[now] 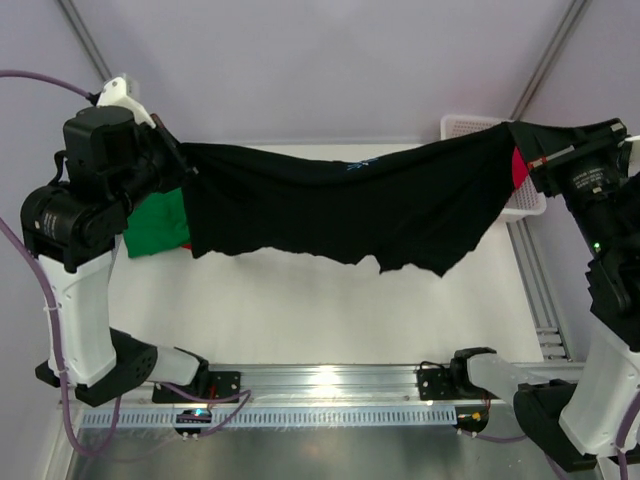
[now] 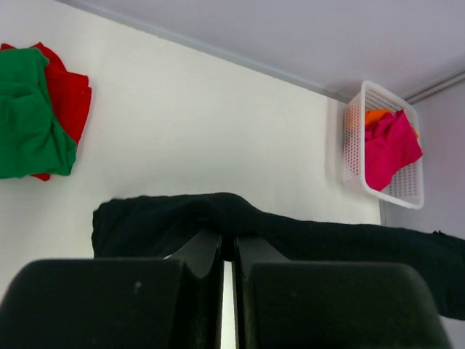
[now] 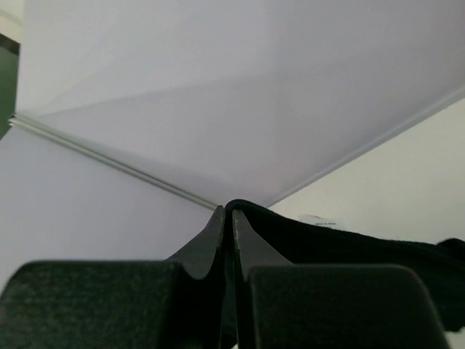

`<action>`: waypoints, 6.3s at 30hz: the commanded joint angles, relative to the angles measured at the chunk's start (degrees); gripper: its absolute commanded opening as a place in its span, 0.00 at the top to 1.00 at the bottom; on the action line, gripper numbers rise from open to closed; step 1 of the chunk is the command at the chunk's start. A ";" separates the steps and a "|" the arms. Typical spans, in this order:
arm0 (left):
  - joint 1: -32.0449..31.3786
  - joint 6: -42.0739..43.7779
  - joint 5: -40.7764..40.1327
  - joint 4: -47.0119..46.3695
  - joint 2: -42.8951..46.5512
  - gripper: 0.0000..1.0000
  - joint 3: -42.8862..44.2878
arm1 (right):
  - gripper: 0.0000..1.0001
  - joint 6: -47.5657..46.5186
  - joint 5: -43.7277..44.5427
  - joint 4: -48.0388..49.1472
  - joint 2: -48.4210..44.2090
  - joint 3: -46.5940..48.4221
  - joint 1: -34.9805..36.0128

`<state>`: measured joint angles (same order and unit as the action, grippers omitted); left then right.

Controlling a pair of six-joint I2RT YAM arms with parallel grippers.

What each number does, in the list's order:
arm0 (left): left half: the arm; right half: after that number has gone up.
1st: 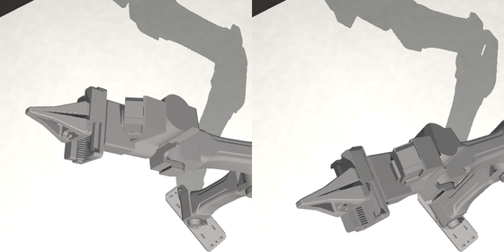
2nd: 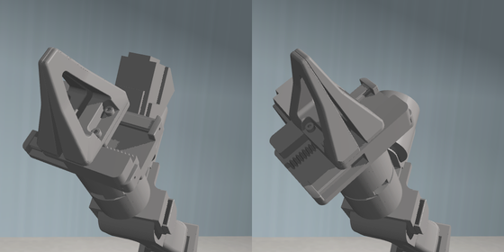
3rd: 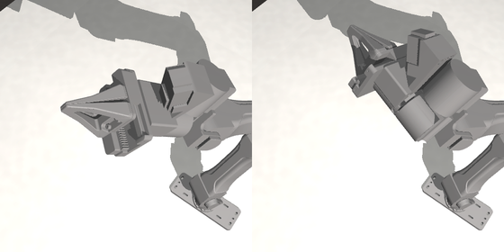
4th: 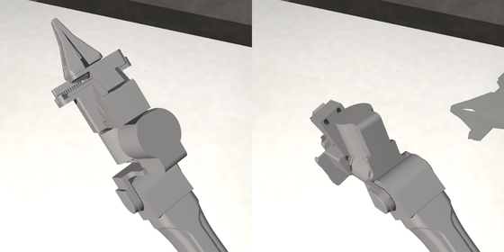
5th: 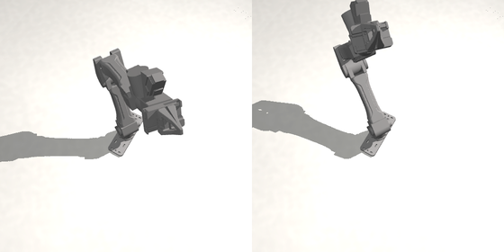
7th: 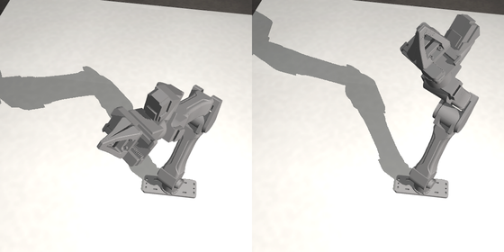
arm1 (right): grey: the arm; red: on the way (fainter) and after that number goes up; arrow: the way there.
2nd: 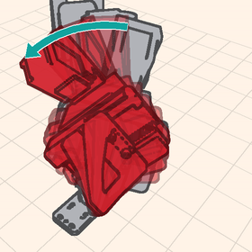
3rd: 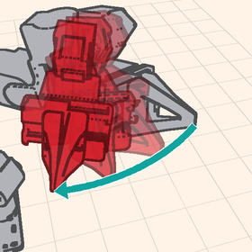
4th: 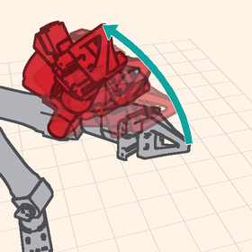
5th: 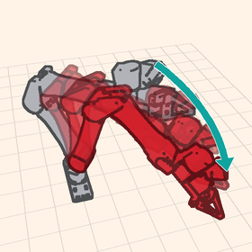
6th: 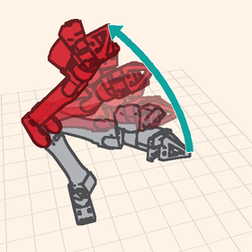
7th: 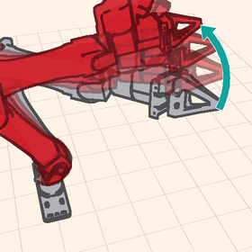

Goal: Fold and stack the t-shirts
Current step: Flatten out the tshirt

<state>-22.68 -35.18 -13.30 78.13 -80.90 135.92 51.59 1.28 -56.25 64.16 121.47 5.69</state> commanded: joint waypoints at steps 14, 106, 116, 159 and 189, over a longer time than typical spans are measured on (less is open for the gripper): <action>1.05 3.80 -15.70 2.39 -23.82 1.00 -8.03 | 0.97 0.88 5.56 11.25 10.18 -21.35 -0.42; -15.73 -19.05 -4.80 0.18 -23.60 0.05 -27.99 | 0.54 -3.79 0.04 9.59 10.02 -84.03 13.99; -15.64 -18.61 -8.14 2.38 -20.88 0.04 -27.55 | 0.52 16.43 4.95 -3.86 2.92 -84.82 13.99; -15.73 -20.37 -10.17 0.62 -16.66 0.03 -36.78 | 0.51 13.54 -17.45 66.44 17.48 -83.60 15.75; -14.50 -23.62 -11.39 1.23 -12.52 0.02 -41.26 | 0.51 9.05 -19.91 59.50 29.27 -76.38 17.60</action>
<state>-37.39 -57.12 -23.99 77.06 -94.15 94.45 61.80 -18.41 3.51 93.58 43.75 22.92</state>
